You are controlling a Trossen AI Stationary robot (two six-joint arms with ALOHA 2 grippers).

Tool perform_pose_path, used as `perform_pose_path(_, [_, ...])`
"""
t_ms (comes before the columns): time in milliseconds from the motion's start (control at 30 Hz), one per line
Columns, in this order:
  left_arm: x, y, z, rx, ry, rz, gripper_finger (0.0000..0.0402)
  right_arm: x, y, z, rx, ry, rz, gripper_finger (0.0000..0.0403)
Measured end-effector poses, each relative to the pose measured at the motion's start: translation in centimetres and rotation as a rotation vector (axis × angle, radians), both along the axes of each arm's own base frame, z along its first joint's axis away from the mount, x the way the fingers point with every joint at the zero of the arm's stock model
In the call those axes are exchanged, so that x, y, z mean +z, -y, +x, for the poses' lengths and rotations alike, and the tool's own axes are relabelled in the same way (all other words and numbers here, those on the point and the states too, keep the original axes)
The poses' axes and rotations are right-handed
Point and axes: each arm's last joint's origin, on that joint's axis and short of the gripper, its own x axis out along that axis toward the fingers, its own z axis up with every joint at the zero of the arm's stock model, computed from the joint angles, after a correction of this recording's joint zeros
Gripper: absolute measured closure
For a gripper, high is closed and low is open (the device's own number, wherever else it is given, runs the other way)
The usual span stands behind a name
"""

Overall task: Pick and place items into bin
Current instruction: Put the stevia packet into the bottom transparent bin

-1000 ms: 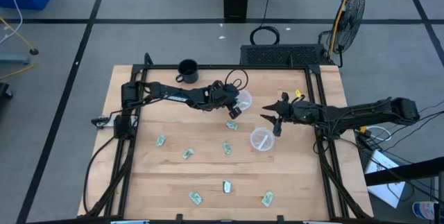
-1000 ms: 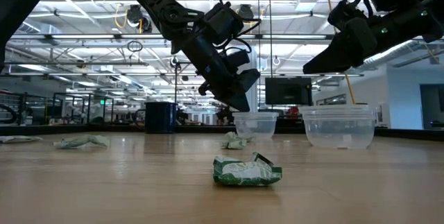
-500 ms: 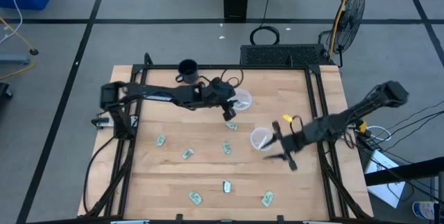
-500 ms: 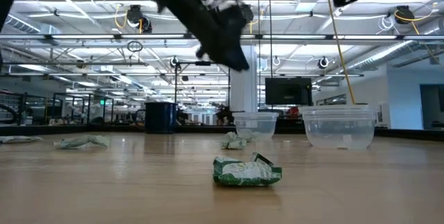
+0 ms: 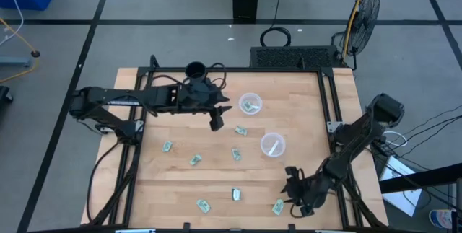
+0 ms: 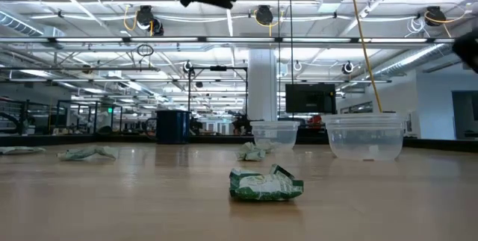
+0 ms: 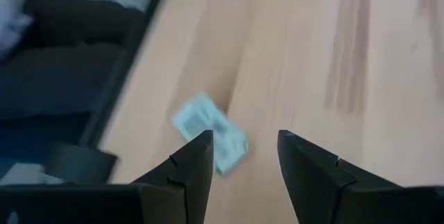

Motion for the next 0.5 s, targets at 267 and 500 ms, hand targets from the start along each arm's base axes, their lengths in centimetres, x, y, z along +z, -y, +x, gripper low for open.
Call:
perform_pose_path(267, [-0.7,0.9,0.5,-0.015,-0.021,-0.02,0.0261,-3.4,-1.1,0.9,0.007,-0.018,-0.035,0.025])
perform_pose_path(500, [-0.9,1.0,0.8,-0.016,-0.02,-0.011,0.0261,-4.9,-1.5,1.3,-0.02,0.0,-0.04,0.0251])
